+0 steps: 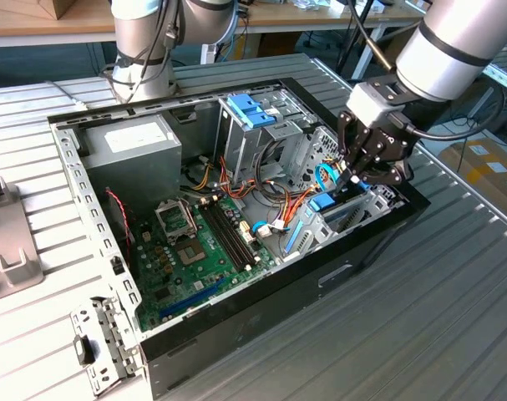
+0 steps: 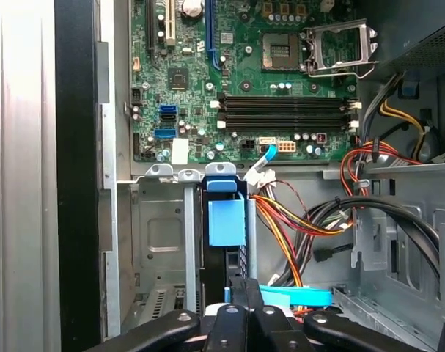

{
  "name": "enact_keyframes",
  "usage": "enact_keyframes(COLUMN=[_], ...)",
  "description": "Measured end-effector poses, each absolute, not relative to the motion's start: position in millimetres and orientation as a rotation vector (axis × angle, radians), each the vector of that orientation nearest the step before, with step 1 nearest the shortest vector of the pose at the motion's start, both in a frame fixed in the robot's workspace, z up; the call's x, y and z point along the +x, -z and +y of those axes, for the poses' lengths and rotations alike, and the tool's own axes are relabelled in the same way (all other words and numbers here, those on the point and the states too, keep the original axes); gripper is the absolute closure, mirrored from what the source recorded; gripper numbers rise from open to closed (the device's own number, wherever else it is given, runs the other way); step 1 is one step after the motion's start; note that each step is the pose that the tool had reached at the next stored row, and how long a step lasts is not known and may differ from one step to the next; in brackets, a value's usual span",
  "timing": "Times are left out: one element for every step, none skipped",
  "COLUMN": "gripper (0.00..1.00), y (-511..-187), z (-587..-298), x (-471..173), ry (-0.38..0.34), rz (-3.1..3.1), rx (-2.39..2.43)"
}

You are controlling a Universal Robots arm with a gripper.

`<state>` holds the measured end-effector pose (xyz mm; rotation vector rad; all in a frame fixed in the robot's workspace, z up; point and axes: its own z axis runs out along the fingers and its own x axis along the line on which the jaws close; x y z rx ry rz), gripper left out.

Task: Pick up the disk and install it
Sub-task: 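Insert the second disk wire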

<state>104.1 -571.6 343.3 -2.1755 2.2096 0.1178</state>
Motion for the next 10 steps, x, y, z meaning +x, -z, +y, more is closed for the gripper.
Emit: enact_keyframes(gripper=[0.89,0.89,0.89,0.89,0.89,0.89,0.89,0.89,0.89,0.89], y=[-344.5,-346.4,-348.8,-351.9,-353.8,-358.1,-359.8,-362.0,-363.4,-364.6], z=[-571.5,-571.5,-571.6,-571.5,-571.6,-571.6,-571.6,-571.6,-571.6,-571.6], x=[106.2,107.6,108.7,110.1,111.0,113.1,114.2,116.1,117.8,119.4], ry=[-0.119,-0.119,-0.119,-0.118,-0.118,-0.118,-0.118,-0.118,-0.118,-0.118], rz=[2.209,2.209,2.209,2.210,2.209,2.210,2.210,2.210,2.209,2.210], rx=[-2.175,-2.174,-2.175,-2.175,-2.175,-2.175,-2.175,-2.175,-2.175,-2.175])
